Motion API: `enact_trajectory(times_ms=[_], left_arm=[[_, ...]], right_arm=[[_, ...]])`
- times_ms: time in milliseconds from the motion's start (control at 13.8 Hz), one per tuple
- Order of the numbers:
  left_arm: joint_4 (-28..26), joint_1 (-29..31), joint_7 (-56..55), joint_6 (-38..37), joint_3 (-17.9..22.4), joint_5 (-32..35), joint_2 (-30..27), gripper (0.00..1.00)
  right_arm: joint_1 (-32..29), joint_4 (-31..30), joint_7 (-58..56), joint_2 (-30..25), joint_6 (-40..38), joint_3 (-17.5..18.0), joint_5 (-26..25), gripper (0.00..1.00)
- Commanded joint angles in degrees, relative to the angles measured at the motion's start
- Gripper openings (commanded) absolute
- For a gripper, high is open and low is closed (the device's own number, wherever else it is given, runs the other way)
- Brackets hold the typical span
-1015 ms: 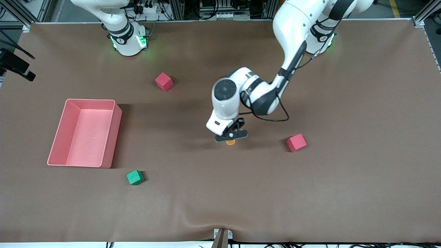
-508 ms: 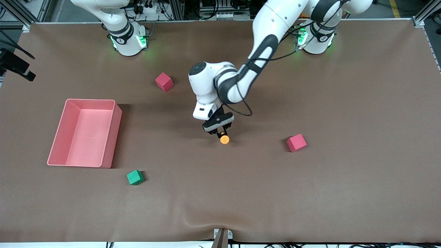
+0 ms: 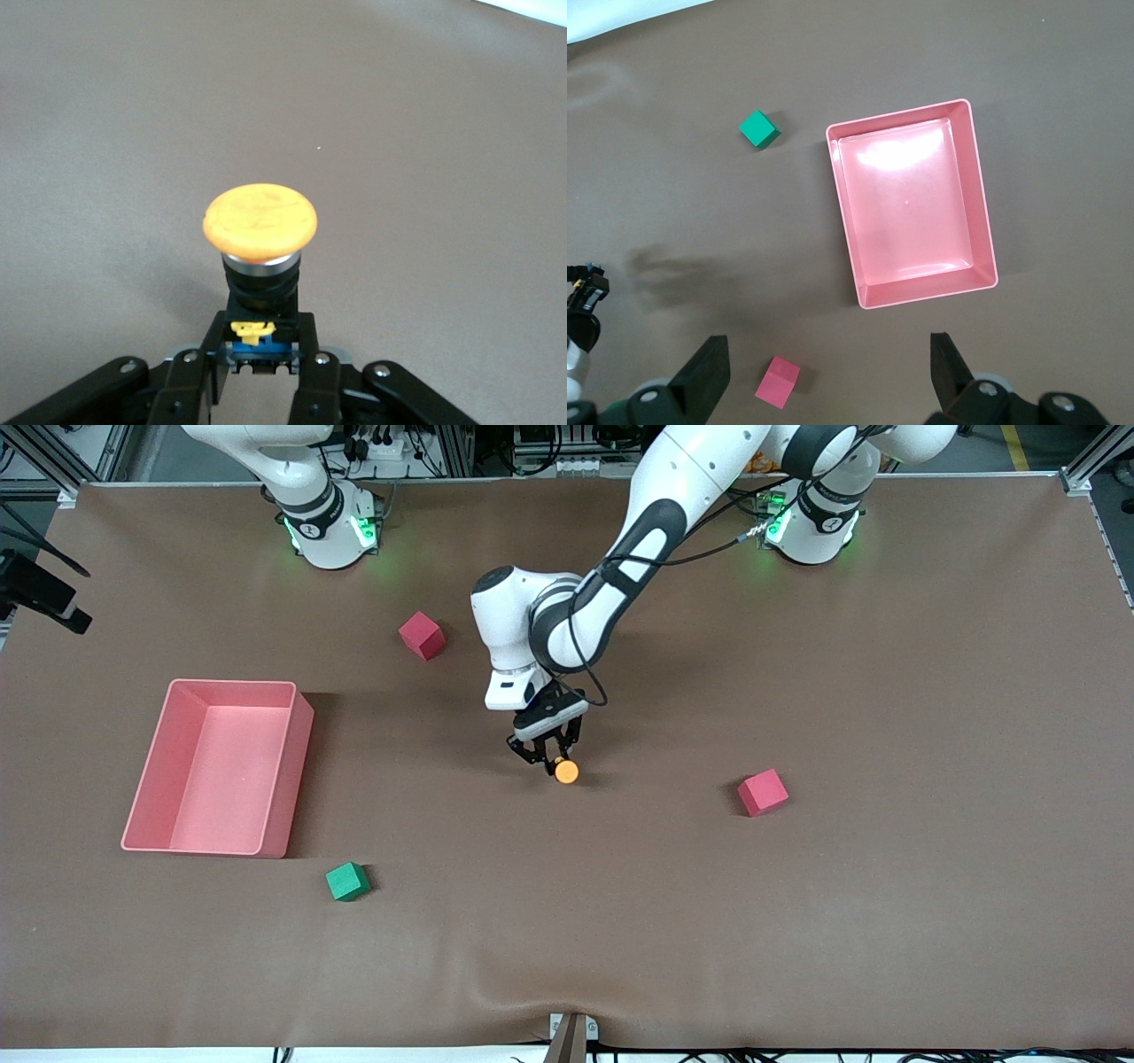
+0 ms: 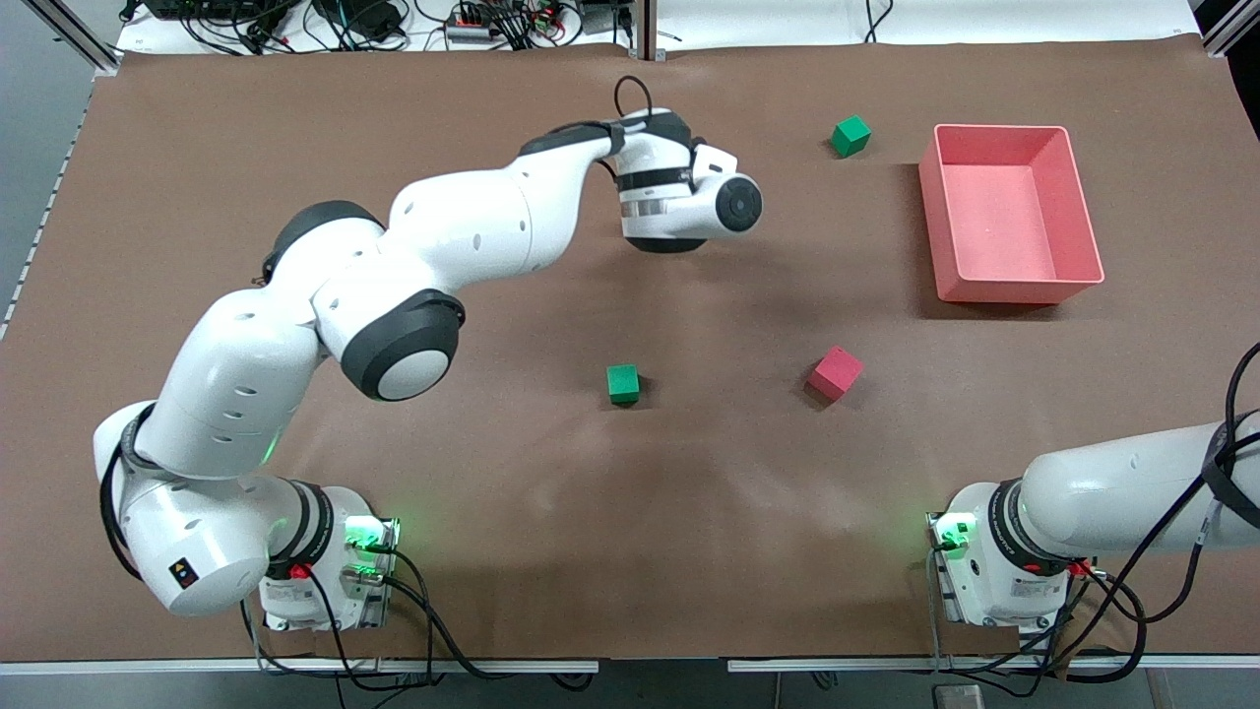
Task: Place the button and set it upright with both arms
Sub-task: 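Lift and rotate the button cap-up with the left gripper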
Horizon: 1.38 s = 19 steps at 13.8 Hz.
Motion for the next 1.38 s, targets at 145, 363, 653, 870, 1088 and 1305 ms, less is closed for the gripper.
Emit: enact_trajectory(times_ms=[145, 363, 653, 870, 1088, 1305], left_arm=[[0.7, -3.2, -6.5, 0.6, 0.9, 9.3, 4.6, 0.0], [0.7, -3.9, -7.9, 0.6, 0.7, 12.0, 4.7, 0.0], [0.7, -4.0, -7.6, 0.6, 0.7, 12.5, 5.4, 0.0], [0.6, -4.0, -7.3, 0.6, 0.6, 12.4, 5.5, 0.18], [0.6, -4.0, -7.3, 0.7, 0.5, 12.2, 5.4, 0.99], [0.6, -4.0, -7.5, 0.8, -0.6, 11.2, 4.8, 1.0]], right_arm=[[-0.3, 1.1, 0.5, 0.3, -0.5, 0.3, 0.5, 1.0], [-0.3, 1.1, 0.5, 0.3, -0.5, 0.3, 0.4, 1.0], [-0.2, 1.1, 0.5, 0.3, -0.4, 0.3, 0.4, 1.0], [-0.2, 1.1, 0.5, 0.3, -0.5, 0.3, 0.4, 1.0], [-0.2, 1.1, 0.5, 0.3, -0.4, 0.3, 0.4, 1.0], [-0.2, 1.1, 0.5, 0.3, -0.5, 0.3, 0.4, 1.0]])
